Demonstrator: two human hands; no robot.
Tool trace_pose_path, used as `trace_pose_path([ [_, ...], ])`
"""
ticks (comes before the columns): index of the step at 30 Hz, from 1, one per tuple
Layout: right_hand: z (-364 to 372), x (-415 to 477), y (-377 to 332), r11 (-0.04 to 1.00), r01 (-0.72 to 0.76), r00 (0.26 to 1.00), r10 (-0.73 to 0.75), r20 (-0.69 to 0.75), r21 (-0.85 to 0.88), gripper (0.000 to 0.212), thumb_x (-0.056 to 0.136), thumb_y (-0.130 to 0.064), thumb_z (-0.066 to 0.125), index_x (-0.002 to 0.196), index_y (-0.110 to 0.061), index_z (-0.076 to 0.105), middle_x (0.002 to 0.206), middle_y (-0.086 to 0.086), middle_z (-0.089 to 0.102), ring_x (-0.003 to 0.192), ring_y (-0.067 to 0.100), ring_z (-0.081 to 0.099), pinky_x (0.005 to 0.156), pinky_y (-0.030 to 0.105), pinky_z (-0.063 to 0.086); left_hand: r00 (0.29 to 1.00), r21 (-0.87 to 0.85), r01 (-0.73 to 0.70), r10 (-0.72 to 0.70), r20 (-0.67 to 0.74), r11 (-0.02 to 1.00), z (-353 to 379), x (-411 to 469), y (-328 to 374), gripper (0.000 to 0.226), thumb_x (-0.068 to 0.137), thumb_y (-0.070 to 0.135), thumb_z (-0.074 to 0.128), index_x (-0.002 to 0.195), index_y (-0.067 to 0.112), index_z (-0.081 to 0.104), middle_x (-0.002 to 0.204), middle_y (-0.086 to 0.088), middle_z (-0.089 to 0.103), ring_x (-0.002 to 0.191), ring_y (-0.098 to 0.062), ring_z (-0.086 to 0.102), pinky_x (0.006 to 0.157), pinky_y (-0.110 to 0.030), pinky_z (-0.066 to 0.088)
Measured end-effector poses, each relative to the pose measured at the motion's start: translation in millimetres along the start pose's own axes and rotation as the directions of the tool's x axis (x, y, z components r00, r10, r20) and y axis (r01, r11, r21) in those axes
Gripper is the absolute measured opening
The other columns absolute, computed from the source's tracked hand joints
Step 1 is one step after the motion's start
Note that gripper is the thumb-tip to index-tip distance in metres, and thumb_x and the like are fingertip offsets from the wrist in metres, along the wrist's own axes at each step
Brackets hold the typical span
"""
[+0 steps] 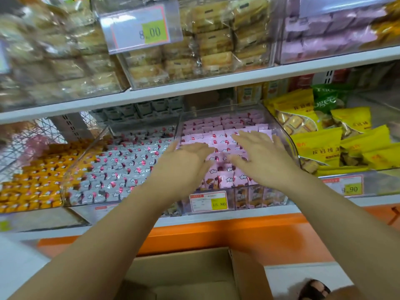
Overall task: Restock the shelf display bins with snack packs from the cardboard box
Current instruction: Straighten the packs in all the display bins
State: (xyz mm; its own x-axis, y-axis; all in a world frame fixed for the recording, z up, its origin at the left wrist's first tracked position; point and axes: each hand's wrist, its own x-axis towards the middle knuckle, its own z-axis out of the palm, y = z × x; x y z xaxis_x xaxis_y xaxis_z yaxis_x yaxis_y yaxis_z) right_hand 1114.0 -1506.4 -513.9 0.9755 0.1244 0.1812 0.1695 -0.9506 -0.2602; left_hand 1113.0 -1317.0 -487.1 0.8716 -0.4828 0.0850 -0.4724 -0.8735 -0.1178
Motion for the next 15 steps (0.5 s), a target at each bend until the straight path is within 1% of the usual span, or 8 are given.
trace_pose_path([
  [1, 4, 5, -1, 0.999, -0.010, 0.997, 0.013, 0.076, -0.039, 0.070, 0.091, -0.066, 0.029, 0.151, -0.032, 0.014, 0.160, -0.003, 0.008, 0.147, 0.022, 0.003, 0.115, 0.056, -0.002, 0.998, -0.041, 0.055, -0.055, 0.010, 0.998, 3, -5, -9, 0.048, 0.103, 0.042, 0.025, 0.149, 0.029, 0.027, 0.156, 0.008, 0.028, 0.144, -0.012, 0.024, 0.120, -0.044, 0.003],
  [2, 9, 10, -3, 0.996, -0.016, 0.989, 0.028, 0.144, -0.083, 0.077, 0.087, -0.072, 0.025, 0.151, -0.034, 0.008, 0.161, -0.004, -0.001, 0.147, 0.024, -0.005, 0.113, 0.059, -0.005, 0.995, -0.077, 0.097, -0.094, 0.038, 0.992, 7, -10, -16, 0.049, 0.103, 0.043, 0.024, 0.150, 0.030, 0.025, 0.157, 0.009, 0.025, 0.145, -0.011, 0.020, 0.120, -0.044, 0.003],
  [3, 14, 15, -3, 0.992, -0.020, 0.980, 0.044, 0.194, -0.124, 0.081, 0.084, -0.077, 0.022, 0.151, -0.036, 0.004, 0.160, -0.004, -0.007, 0.147, 0.027, -0.009, 0.112, 0.062, -0.006, 0.992, -0.101, 0.116, -0.110, 0.061, 0.988, 12, -14, -20, 0.050, 0.102, 0.045, 0.022, 0.150, 0.031, 0.023, 0.157, 0.009, 0.023, 0.146, -0.011, 0.016, 0.120, -0.045, 0.002],
  [5, 19, 25, -1, 0.986, -0.030, 0.964, 0.072, 0.256, -0.165, 0.084, 0.079, -0.081, 0.020, 0.150, -0.041, -0.001, 0.160, -0.004, -0.013, 0.146, 0.031, -0.012, 0.112, 0.064, -0.006, 0.993, -0.119, 0.110, -0.103, 0.064, 0.987, 22, -17, -23, 0.050, 0.102, 0.044, 0.019, 0.150, 0.032, 0.023, 0.157, 0.010, 0.023, 0.146, -0.010, 0.011, 0.120, -0.045, 0.003],
  [9, 20, 35, -2, 0.978, -0.048, 0.949, 0.108, 0.296, -0.203, 0.084, 0.078, -0.082, 0.020, 0.149, -0.044, -0.005, 0.159, -0.003, -0.016, 0.146, 0.035, -0.006, 0.113, 0.063, -0.001, 0.996, -0.124, 0.091, -0.091, 0.010, 0.988, 38, -9, -24, 0.048, 0.103, 0.041, 0.017, 0.149, 0.034, 0.024, 0.157, 0.010, 0.023, 0.146, -0.012, 0.008, 0.119, -0.045, 0.010],
  [13, 15, 32, -6, 0.965, -0.030, 0.938, 0.117, 0.327, -0.260, 0.083, 0.082, -0.079, 0.019, 0.150, -0.040, -0.006, 0.160, 0.000, -0.013, 0.144, 0.039, 0.011, 0.116, 0.055, 0.014, 0.998, -0.118, 0.066, -0.069, -0.015, 0.991, 48, -6, -30, 0.048, 0.103, 0.041, 0.018, 0.149, 0.032, 0.025, 0.157, 0.009, 0.024, 0.146, -0.014, 0.011, 0.118, -0.044, 0.014],
  [14, 13, 32, -7, 0.967, -0.042, 0.942, 0.123, 0.314, -0.251, 0.082, 0.082, -0.079, 0.018, 0.150, -0.039, -0.004, 0.160, 0.000, -0.010, 0.144, 0.039, 0.013, 0.116, 0.053, 0.014, 0.998, -0.112, 0.060, -0.063, -0.023, 0.992, 49, -6, -30, 0.048, 0.103, 0.041, 0.017, 0.149, 0.032, 0.025, 0.157, 0.009, 0.024, 0.146, -0.014, 0.011, 0.118, -0.044, 0.014],
  [15, 13, 34, -8, 0.969, -0.058, 0.954, 0.125, 0.272, -0.242, 0.082, 0.083, -0.079, 0.017, 0.151, -0.038, -0.001, 0.161, 0.000, -0.005, 0.144, 0.037, 0.013, 0.117, 0.053, 0.011, 0.998, -0.107, 0.052, -0.056, -0.032, 0.993, 50, -6, -31, 0.049, 0.103, 0.042, 0.016, 0.149, 0.031, 0.026, 0.157, 0.008, 0.025, 0.146, -0.015, 0.012, 0.117, -0.045, 0.015],
])
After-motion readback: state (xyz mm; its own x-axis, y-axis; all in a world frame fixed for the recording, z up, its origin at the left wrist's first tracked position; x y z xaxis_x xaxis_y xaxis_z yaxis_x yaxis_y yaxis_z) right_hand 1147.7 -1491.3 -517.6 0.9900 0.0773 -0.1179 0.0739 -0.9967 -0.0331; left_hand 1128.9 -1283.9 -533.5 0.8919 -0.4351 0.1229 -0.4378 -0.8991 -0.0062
